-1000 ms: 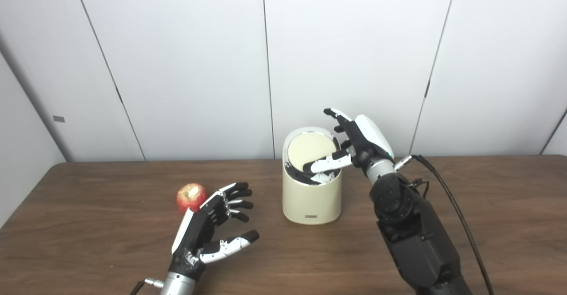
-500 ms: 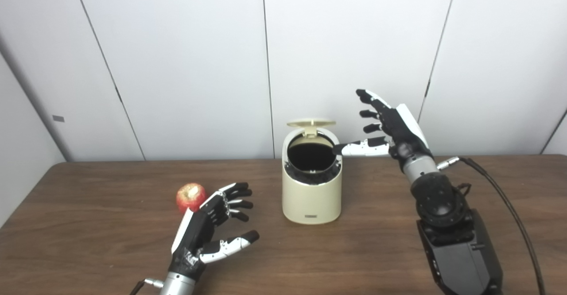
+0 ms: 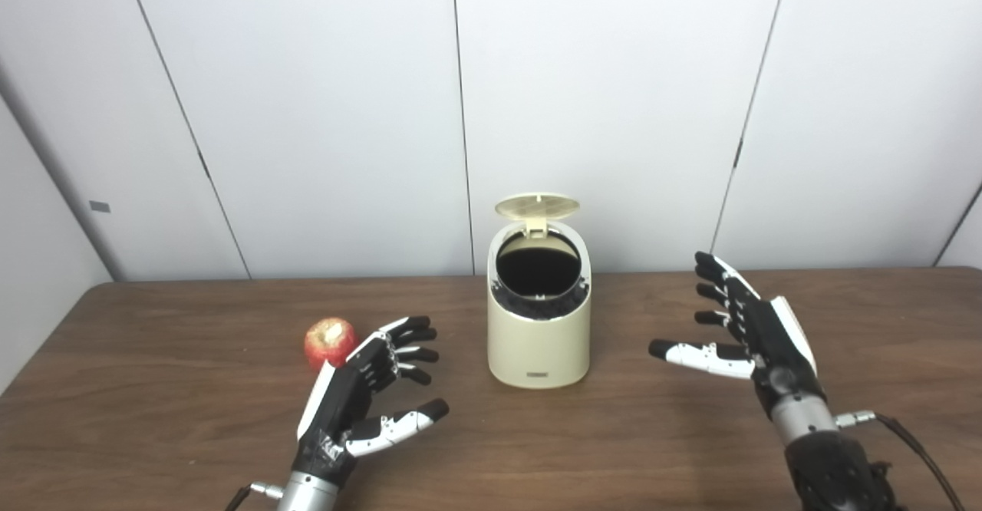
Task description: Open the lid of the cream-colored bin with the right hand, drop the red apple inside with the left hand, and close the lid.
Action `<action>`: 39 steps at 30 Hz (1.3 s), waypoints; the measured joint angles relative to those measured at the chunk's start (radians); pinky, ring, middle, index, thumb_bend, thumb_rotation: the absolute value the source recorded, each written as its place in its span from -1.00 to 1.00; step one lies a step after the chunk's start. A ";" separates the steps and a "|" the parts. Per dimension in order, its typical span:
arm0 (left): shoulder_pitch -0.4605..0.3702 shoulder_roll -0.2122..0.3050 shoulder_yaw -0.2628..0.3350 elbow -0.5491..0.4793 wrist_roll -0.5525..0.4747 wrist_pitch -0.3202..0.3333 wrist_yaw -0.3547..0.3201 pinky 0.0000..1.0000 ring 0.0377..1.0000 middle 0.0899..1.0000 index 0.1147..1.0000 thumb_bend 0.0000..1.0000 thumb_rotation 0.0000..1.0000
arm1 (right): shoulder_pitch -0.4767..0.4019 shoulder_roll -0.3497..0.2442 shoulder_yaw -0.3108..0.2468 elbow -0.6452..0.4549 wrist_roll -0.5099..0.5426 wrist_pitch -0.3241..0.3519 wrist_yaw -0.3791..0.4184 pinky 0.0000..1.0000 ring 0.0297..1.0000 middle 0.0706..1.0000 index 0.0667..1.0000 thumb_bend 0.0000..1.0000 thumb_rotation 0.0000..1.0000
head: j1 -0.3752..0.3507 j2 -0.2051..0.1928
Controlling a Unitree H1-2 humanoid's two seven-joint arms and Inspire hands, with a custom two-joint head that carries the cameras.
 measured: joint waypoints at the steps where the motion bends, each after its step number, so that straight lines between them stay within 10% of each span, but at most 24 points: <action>1: 0.000 0.000 0.000 0.000 0.000 0.000 0.000 0.15 0.36 0.51 0.57 0.46 -0.73 | 0.011 -0.003 -0.004 0.038 0.024 -0.050 0.003 0.57 0.72 0.86 0.80 0.65 -0.48 | 0.000 0.000; 9: -0.003 -0.001 -0.001 0.004 0.000 0.000 0.000 0.15 0.36 0.52 0.57 0.46 -0.74 | 0.004 -0.037 -0.005 0.229 0.127 -0.378 0.029 0.55 0.73 0.86 0.84 0.68 -0.38 | 0.003 -0.002; 13: 0.000 -0.001 -0.001 0.005 0.001 -0.001 0.000 0.16 0.38 0.52 0.57 0.44 -0.76 | -0.005 -0.033 -0.001 0.246 0.136 -0.436 0.029 0.63 0.75 0.87 0.82 0.66 -0.44 | 0.014 -0.002; 18: 0.006 -0.006 0.009 -0.004 0.037 -0.001 0.030 0.13 0.33 0.44 0.48 0.48 -0.83 | -0.014 -0.027 -0.004 0.260 0.139 -0.461 0.019 0.63 0.76 0.87 0.84 0.63 -0.46 | 0.057 -0.005; 26: 0.073 -0.043 0.089 -0.114 0.446 -0.020 0.408 0.21 0.45 0.51 0.47 0.41 -0.87 | -0.016 -0.028 -0.005 0.264 0.201 -0.475 0.029 0.73 0.84 0.95 0.90 0.53 -0.54 | 0.159 -0.018; 39: 0.081 0.011 0.209 -0.160 0.466 0.127 0.476 0.38 0.70 0.80 0.80 0.61 -0.56 | -0.013 -0.042 -0.004 0.260 0.239 -0.467 0.045 0.79 0.86 0.97 0.92 0.51 -0.61 | 0.241 -0.035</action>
